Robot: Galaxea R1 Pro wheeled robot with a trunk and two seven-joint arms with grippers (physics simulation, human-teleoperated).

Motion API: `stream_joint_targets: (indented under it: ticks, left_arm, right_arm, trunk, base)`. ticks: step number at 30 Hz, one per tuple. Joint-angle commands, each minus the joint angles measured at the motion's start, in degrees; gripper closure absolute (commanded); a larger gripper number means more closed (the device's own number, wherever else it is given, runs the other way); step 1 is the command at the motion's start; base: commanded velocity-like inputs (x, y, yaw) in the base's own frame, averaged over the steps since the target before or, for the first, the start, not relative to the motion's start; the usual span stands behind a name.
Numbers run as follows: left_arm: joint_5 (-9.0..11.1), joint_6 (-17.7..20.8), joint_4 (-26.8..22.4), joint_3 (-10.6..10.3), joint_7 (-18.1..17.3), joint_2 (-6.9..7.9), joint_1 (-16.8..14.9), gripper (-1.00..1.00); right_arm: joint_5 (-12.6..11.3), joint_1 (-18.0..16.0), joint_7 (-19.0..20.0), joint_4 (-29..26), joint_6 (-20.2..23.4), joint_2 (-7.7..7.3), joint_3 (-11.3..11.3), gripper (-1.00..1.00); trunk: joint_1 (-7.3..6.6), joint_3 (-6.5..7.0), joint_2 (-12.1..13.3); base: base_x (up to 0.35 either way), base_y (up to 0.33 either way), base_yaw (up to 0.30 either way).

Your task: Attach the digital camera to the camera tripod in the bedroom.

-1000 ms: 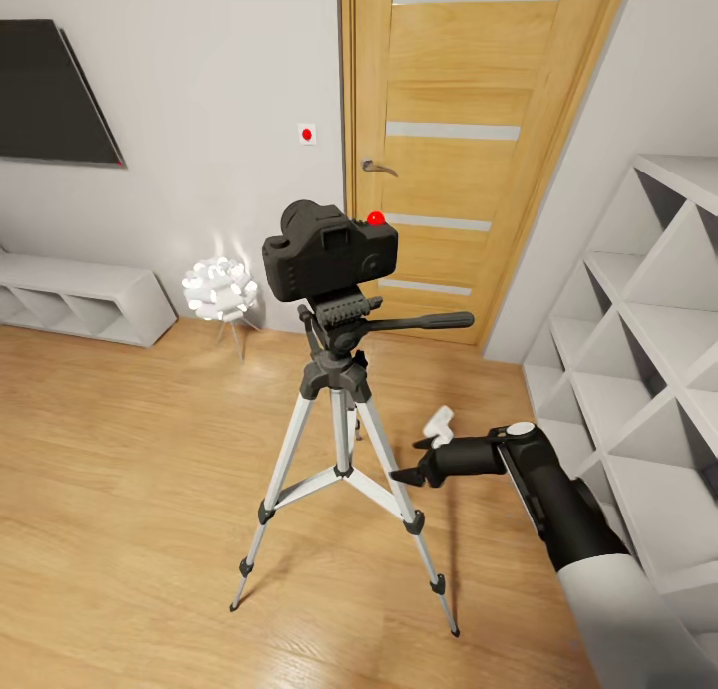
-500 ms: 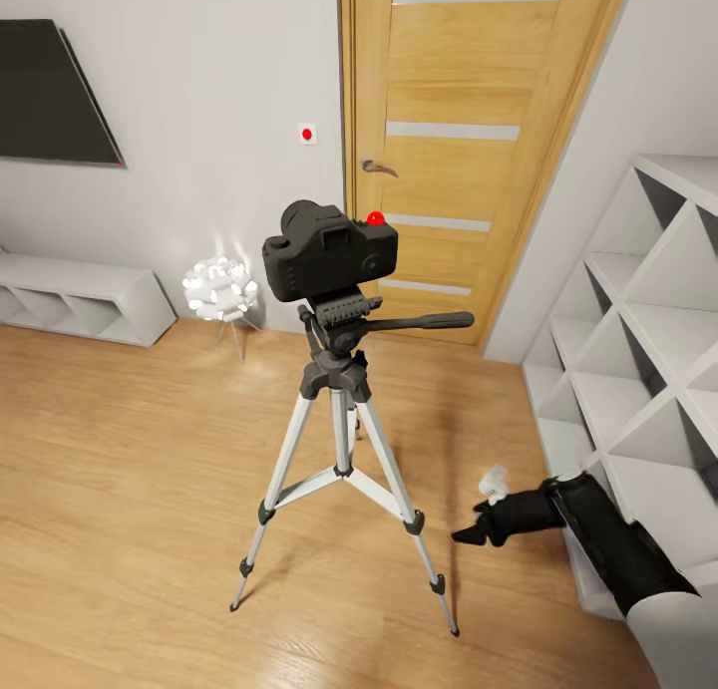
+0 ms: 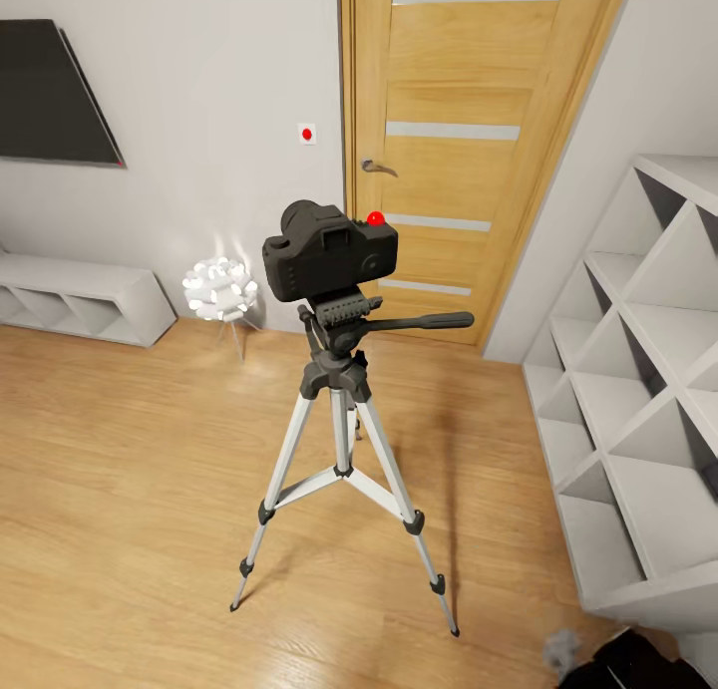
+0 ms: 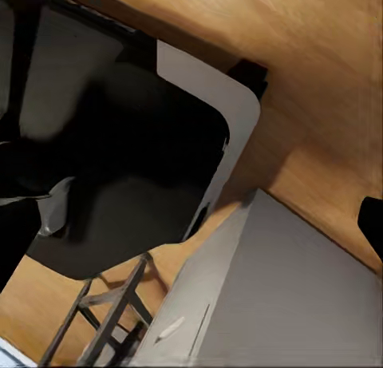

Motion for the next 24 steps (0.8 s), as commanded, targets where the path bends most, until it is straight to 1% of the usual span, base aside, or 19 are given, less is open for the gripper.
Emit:
stream_joint_targets:
  ticks: [1,2,4,7,10,11,14,16,19,21,24]
  left_arm:
    - [0.6,-0.1,-0.3,-0.5,0.4,0.06,0.0,-1.00]
    - [0.6,-0.1,-0.3,-0.5,0.3,0.04,0.0,-1.00]
    - [0.6,0.0,-0.3,-0.5,-0.1,0.02,0.0,-1.00]
    - [0.6,0.1,-0.3,-0.5,-1.6,0.07,0.0,-1.00]
    - [0.6,0.5,-0.2,-0.5,-3.9,0.16,0.0,-1.00]
    - [0.6,1.2,-0.2,-0.5,-5.7,0.23,0.0,-1.00]
    - [0.6,3.2,0.1,-0.4,-8.0,0.31,0.0,-1.00]
    - [0.5,4.8,0.2,-0.4,-9.1,0.36,0.0,-1.00]
    - [0.5,6.7,0.4,-0.4,-10.1,0.42,0.0,-1.00]
    - [0.4,8.2,0.5,-0.4,-10.7,0.46,0.0,-1.00]
    - [0.4,8.8,0.5,-0.5,-10.9,0.47,0.0,-1.00]
  right_arm:
    - [-0.4,0.0,-2.3,2.6,-1.0,0.05,0.4,-1.00]
    - [-1.1,0.1,-7.1,7.4,-3.3,0.24,0.3,-1.00]
    - [-2.3,0.2,-11.8,10.6,-5.1,0.55,0.3,-1.00]
    - [-5.3,0.6,-18.0,13.3,-6.8,1.54,0.3,-1.00]
    - [-9.5,2.7,-22.5,14.7,-8.3,2.56,0.3,-1.00]
    - [-12.7,5.0,-24.6,15.2,-9.8,3.10,0.3,-1.00]
    - [-17.0,8.6,-26.5,15.6,-13.1,3.78,0.3,-1.00]
    - [-19.1,10.9,-27.3,15.7,-15.4,4.29,0.4,-1.00]
    - [-20.9,13.5,-28.6,15.9,-18.0,5.11,0.4,-1.00]
    - [-22.0,15.2,-30.7,16.0,-19.7,5.76,0.4,-1.00]
    - [-22.6,15.8,-32.0,16.1,-20.2,5.99,0.4,-1.00]
  trunk:
    - [0.03,-0.09,-0.1]
    - [0.03,-0.09,-0.1]
    - [0.03,-0.09,-0.1]
    - [0.03,-0.09,-0.1]
    - [0.03,-0.09,-0.1]
    - [0.03,-0.09,-0.1]
    - [0.03,-0.09,-0.1]
    - [0.03,-0.09,-0.1]
    - [0.03,-0.09,-0.1]
    - [0.03,-0.09,-0.1]
    - [0.03,-0.09,-0.1]
  base:
    - [0.000,0.000,0.000]
    - [0.000,0.000,0.000]
    - [0.000,0.000,0.000]
    - [0.000,0.000,0.000]
    - [0.000,0.000,0.000]
    - [0.000,0.000,0.000]
    - [0.000,0.000,0.000]
    - [0.000,0.000,0.000]
    - [0.000,0.000,0.000]
    - [0.000,0.000,0.000]
    - [0.000,0.000,0.000]
